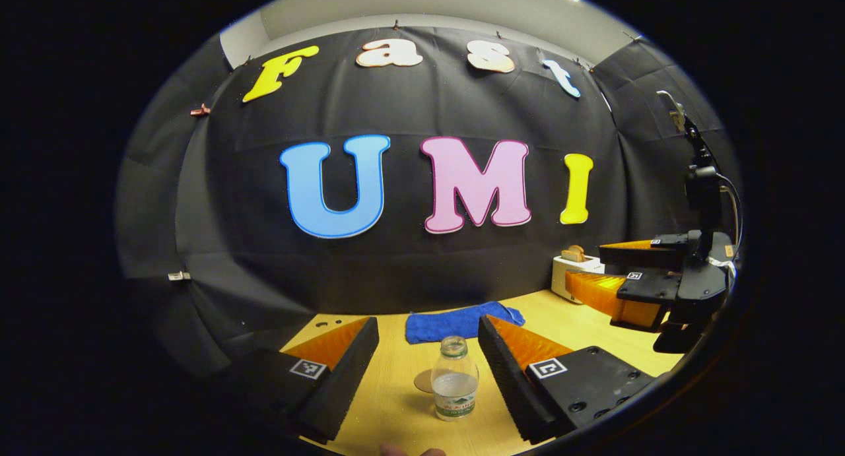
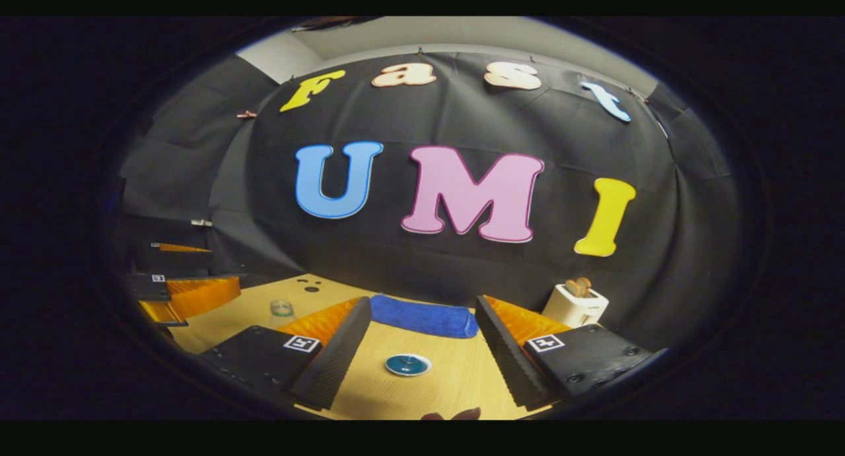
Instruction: Open the teacup lid with one hand, grasp the water bottle and pour water into the teacup with the other hand; after pouring, place the water bottle on the coaster and then close the teacup lid.
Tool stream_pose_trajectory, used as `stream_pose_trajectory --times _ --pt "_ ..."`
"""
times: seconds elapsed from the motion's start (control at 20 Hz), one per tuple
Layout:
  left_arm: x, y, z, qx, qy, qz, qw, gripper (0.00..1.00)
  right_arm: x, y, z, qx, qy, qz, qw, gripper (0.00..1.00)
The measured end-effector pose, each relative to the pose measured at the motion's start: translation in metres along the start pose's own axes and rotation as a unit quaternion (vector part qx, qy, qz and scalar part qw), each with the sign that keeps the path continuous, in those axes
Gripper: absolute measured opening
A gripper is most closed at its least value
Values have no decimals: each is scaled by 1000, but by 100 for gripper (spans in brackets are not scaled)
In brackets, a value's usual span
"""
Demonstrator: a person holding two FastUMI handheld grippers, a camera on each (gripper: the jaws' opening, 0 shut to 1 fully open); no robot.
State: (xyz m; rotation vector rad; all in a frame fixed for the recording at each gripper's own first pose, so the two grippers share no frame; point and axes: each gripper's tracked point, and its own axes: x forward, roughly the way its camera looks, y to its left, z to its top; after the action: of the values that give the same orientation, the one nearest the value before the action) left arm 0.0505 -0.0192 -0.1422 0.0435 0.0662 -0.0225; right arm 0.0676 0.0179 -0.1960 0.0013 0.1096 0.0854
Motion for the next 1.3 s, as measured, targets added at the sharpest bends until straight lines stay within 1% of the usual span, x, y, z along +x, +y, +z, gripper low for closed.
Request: stream_pose_trajectory --times 0.15,0.25,0.45,0.5,0.65,0.7,0.75,0.9,0.95,1.0,1.15,1.2,1.25,1.3 --pt "9 -4 -34 -8 6 2 1000 95 19 8 -46 9 15 7 1000 96" --pt "13 -6 -57 -13 14 1 1000 95 32 12 -74 6 25 6 1000 98" --pt "17 -9 -93 -18 29 3 999 95 58 13 -132 6 64 11 998 96" --pt "17 -10 -102 -17 33 4 999 95 64 14 -143 13 71 15 997 89" --pt "21 -10 -110 -21 40 5 999 95 81 12 -167 26 96 13 995 84" --pt "22 -12 -113 -24 39 5 999 95 86 14 -175 32 105 16 994 78" --pt "24 -12 -114 -25 39 6 999 95 88 15 -184 40 116 18 992 76" --pt "27 -15 -119 -27 39 6 999 95 93 16 -198 55 134 21 989 54" --pt "28 -17 -121 -27 39 5 999 100 94 19 -200 61 137 24 988 51" --pt "30 -18 -121 -27 40 4 999 95 96 21 -200 66 138 28 988 48" --pt "31 -22 -125 -31 40 -2 999 95 98 22 -198 76 144 33 986 47" --pt "33 -23 -126 -34 42 -3 999 95 95 20 -201 83 142 36 986 37" --pt "34 -24 -128 -36 44 -4 998 95 95 18 -201 86 141 36 986 39" --pt "36 -25 -128 -38 45 -4 998 95 95 17 -202 89 140 39 985 29"
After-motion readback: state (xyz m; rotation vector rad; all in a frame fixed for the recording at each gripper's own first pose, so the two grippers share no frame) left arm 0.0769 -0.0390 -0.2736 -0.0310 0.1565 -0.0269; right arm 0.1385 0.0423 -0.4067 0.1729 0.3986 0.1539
